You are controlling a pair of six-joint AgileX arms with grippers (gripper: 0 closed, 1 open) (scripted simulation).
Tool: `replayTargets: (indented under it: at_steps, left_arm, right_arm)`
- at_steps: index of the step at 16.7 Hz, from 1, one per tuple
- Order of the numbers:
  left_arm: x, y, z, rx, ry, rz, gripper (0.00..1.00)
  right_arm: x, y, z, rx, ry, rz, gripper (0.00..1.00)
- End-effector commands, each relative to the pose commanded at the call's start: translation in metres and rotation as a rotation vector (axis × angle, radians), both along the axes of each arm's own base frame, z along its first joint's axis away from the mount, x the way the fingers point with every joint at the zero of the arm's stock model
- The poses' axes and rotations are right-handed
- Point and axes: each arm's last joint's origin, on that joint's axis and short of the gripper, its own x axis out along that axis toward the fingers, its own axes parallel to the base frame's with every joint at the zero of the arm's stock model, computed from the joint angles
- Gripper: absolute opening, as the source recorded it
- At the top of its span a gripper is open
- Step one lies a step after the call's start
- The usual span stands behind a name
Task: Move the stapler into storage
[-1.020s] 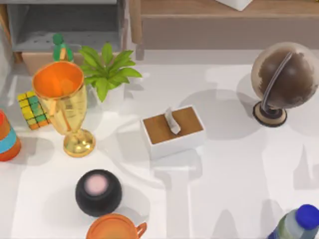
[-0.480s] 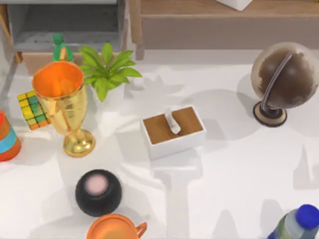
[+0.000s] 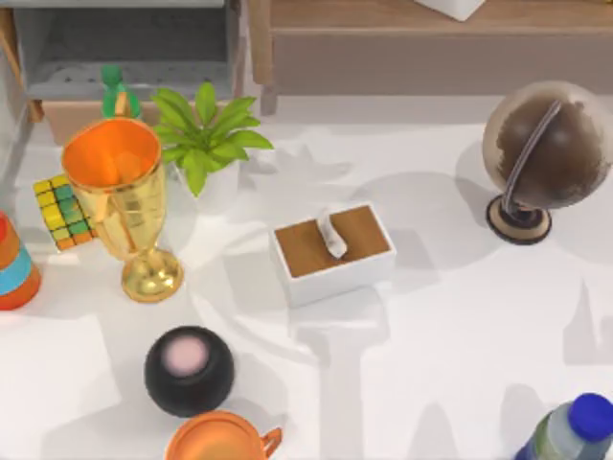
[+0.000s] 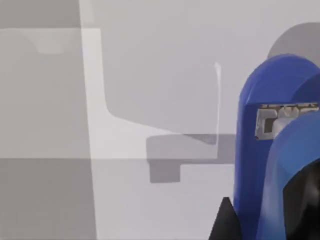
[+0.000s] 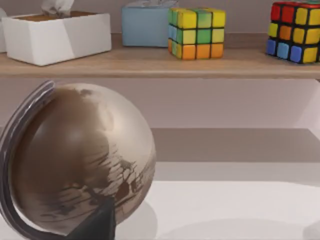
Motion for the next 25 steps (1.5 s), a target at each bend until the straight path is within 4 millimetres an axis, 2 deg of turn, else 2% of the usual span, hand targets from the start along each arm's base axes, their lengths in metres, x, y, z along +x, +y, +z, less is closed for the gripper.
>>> replayTargets:
  at_steps: [17,25]
  left_arm:
    - [0.0,0.0,-0.01,0.0,0.0,0.0,0.0]
    - [0.0,0.0,-0.01,0.0,0.0,0.0,0.6]
  right_arm:
    - [0.0,0.0,0.0,0.0,0.0,0.0,1.0]
    - [0.0,0.0,0.0,0.0,0.0,0.0,1.0]
